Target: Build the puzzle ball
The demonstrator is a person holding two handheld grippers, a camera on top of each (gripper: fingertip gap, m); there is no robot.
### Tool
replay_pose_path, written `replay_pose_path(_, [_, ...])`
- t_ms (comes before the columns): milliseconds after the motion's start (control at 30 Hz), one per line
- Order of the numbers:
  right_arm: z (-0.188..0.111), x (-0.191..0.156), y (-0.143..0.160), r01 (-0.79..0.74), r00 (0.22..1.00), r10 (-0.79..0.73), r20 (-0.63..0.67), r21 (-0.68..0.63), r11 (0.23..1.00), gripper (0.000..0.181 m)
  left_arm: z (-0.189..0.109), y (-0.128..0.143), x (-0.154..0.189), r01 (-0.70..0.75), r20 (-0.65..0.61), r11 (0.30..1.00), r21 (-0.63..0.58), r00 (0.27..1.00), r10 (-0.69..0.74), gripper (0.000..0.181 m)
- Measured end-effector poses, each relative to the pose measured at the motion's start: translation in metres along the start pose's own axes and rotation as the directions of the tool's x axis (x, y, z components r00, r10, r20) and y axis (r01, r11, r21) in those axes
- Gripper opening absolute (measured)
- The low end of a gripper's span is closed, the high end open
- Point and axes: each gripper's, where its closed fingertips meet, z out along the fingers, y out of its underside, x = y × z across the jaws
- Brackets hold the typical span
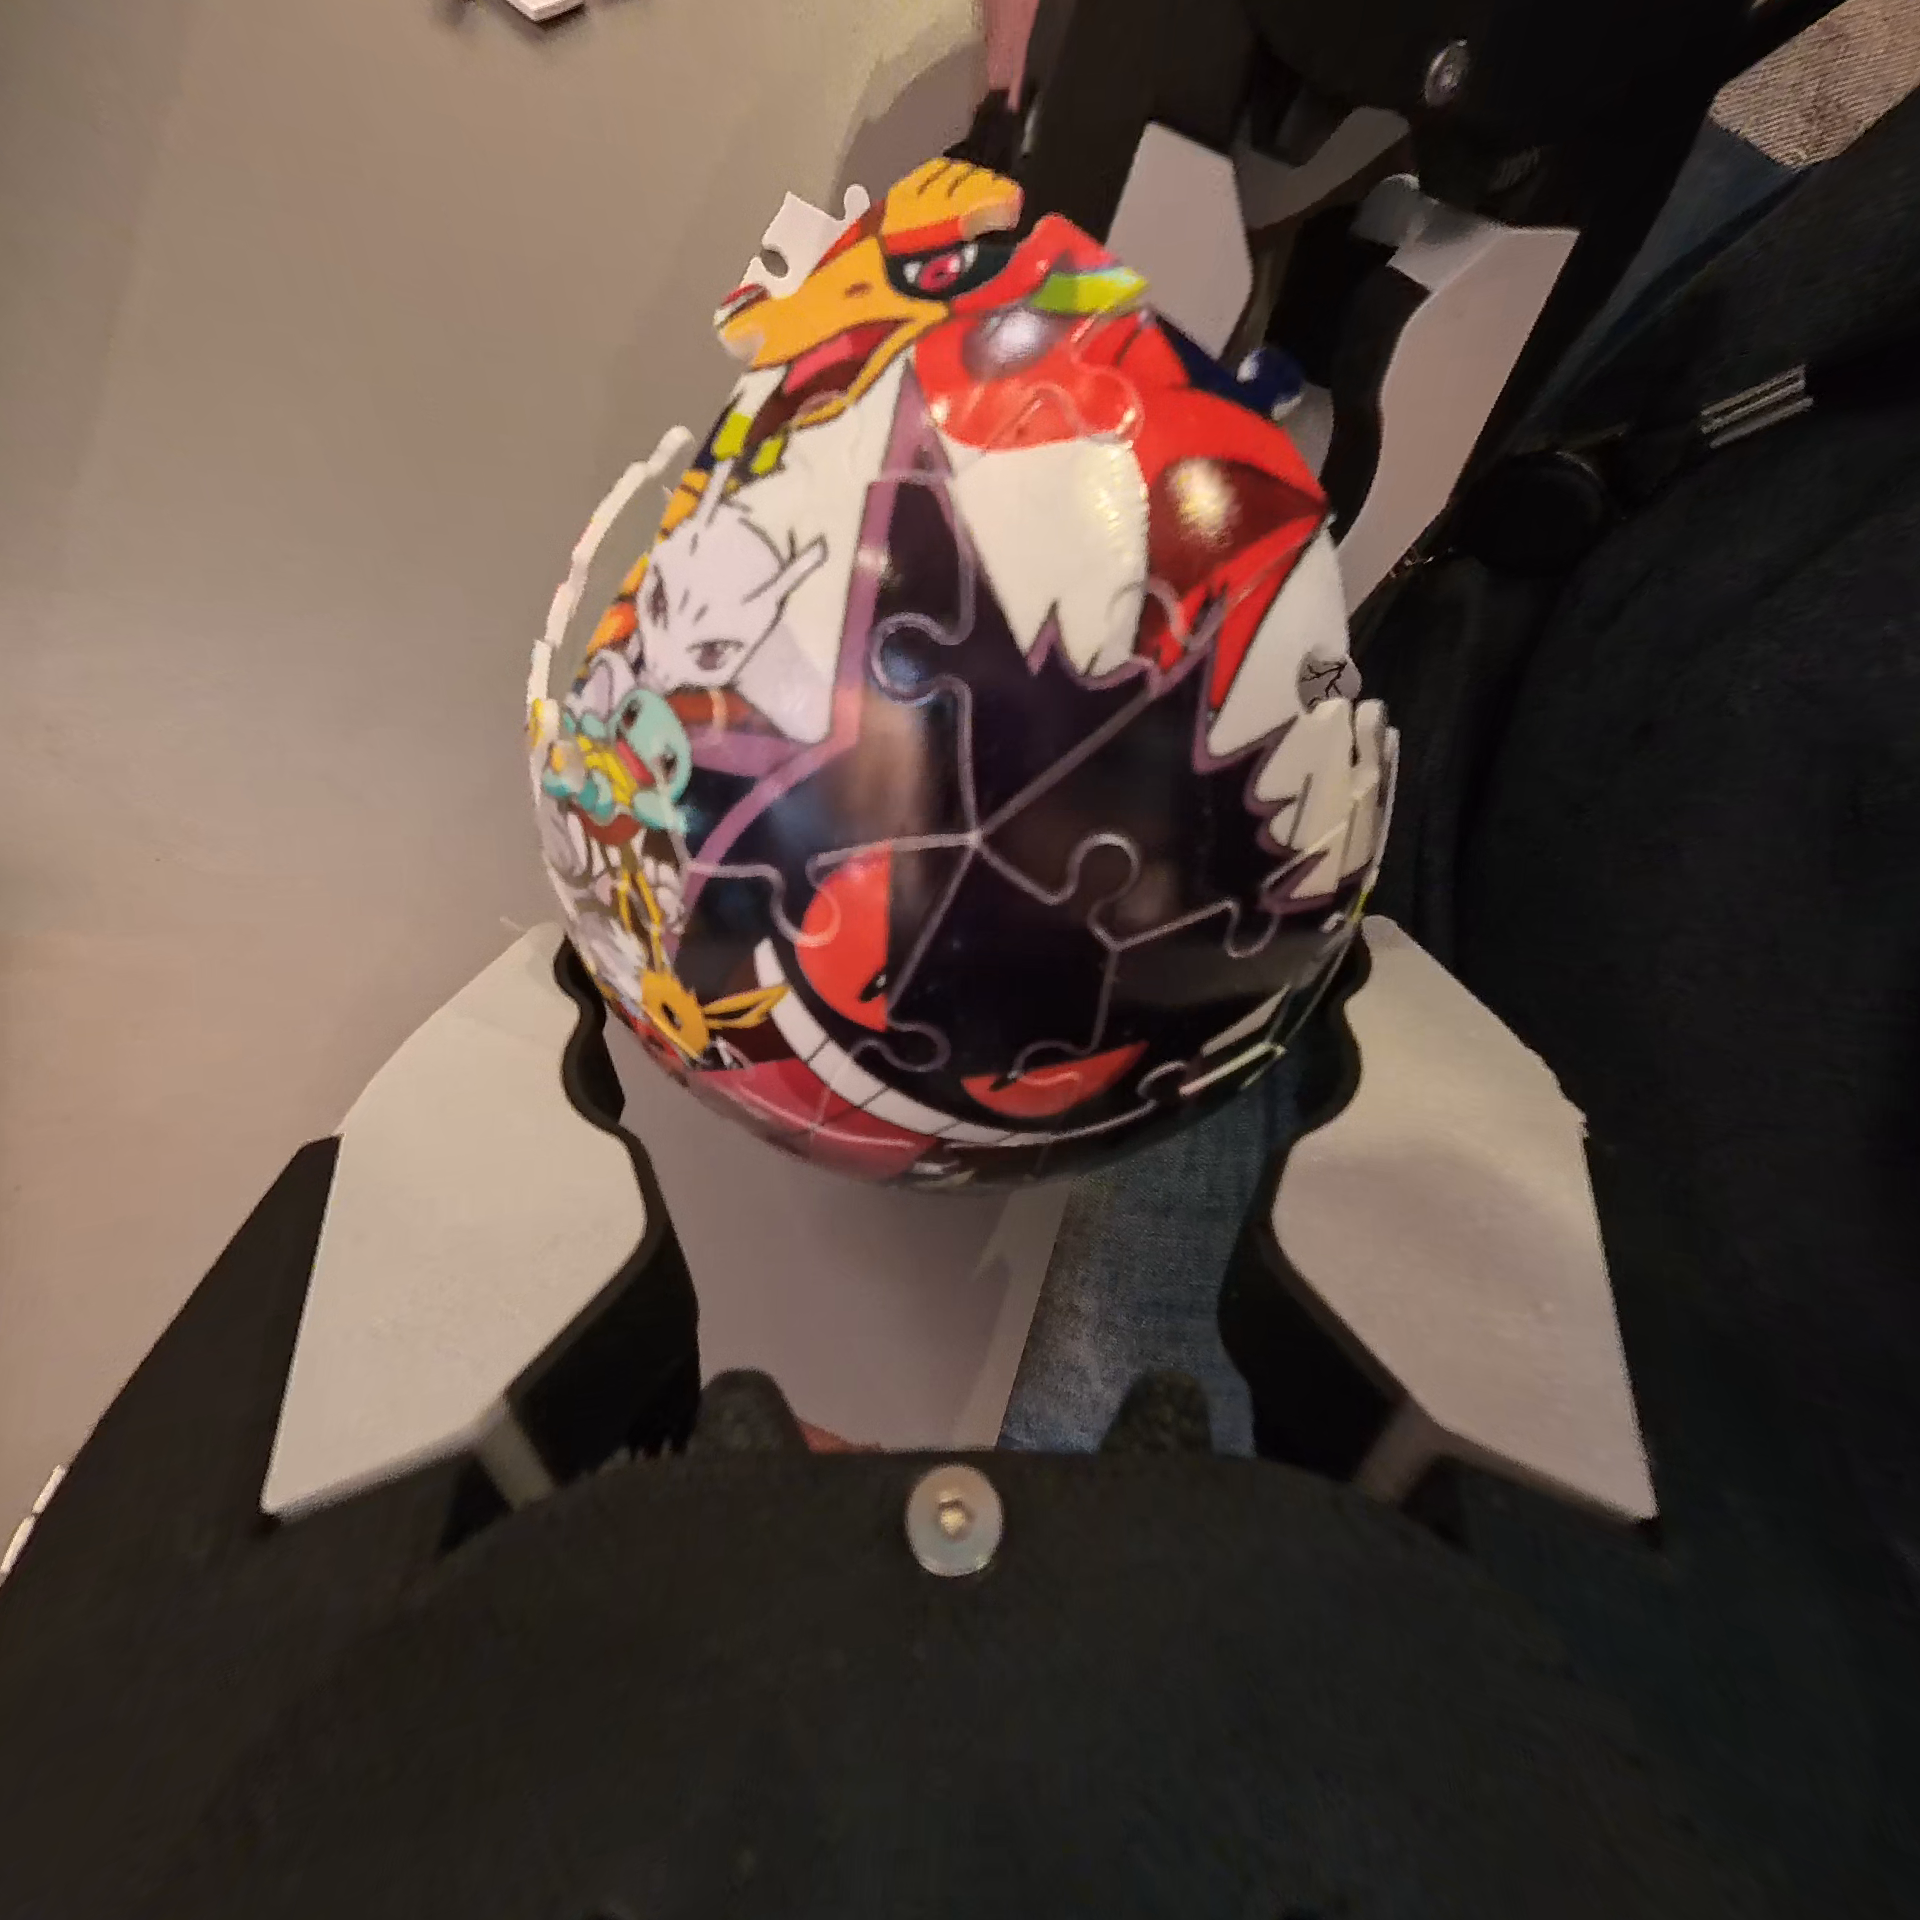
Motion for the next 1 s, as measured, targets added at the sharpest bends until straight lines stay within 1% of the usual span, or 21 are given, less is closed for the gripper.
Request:
replay_pose_path(67, [-0.002, -0.001, 0.000, 0.012, 1.000, -0.012, -0.006, 0.007, 1.000, 0.057, 0.000, 0.000, 0.000, 0.001, -0.002, 1.000, -0.001, 1.000, -0.001, 0.128])
replay_pose_path(167, [-0.007, -0.001, 0.000, 0.029, 1.000, -0.029, -0.013, 0.031, 0.999, 0.049, 0.001, 0.001, 0.000, 0.001, -0.004, 1.000, -0.003, 1.000, -0.001, 0.128])
replay_pose_path(267, [-0.007, 0.001, 0.001, 0.085, 0.995, -0.084, -0.049, 0.019, 0.996, 0.043, 0.001, 0.002, 0.000, 0.003, -0.011, 1.000, 0.000, 1.000, -0.003, 0.128])
replay_pose_path(400, [-0.008, 0.010, 0.002, 0.167, 0.979, -0.167, -0.118, -0.008, 0.986, 0.025, 0.001, 0.001, 0.000, 0.001, -0.019, 1.000, 0.001, 1.000, -0.001, 0.128])
replay_pose_path(500, [-0.009, 0.016, 0.001, 0.260, 0.947, -0.262, -0.186, -0.037, 0.965, 0.011, 0.001, 0.001, 0.000, -0.002, -0.023, 1.000, 0.003, 1.000, 0.002, 0.128])
replay_pose_path(600, [-0.009, 0.017, 0.001, 0.320, 0.921, -0.326, -0.212, -0.061, 0.945, 0.009, 0.001, 0.001, -0.001, 0.000, -0.026, 1.000, 0.008, 1.000, 0.000, 0.128])
replay_pose_path(767, [-0.013, 0.019, 0.001, 0.440, 0.850, -0.455, -0.266, -0.118, 0.890, 0.008, 0.002, 0.003, -0.001, 0.000, -0.033, 1.000, 0.004, 0.999, 0.000, 0.128])
replay_pose_path(867, [-0.015, 0.020, 0.003, 0.464, 0.830, -0.484, -0.279, -0.139, 0.875, 0.008, 0.003, 0.004, -0.002, -0.001, -0.034, 1.000, 0.003, 0.999, 0.001, 0.127])
replay_pose_path(1000, [-0.016, 0.020, 0.003, 0.474, 0.824, -0.498, -0.270, -0.151, 0.867, 0.006, 0.003, 0.004, -0.002, -0.005, -0.036, 1.000, 0.001, 0.999, 0.005, 0.127])
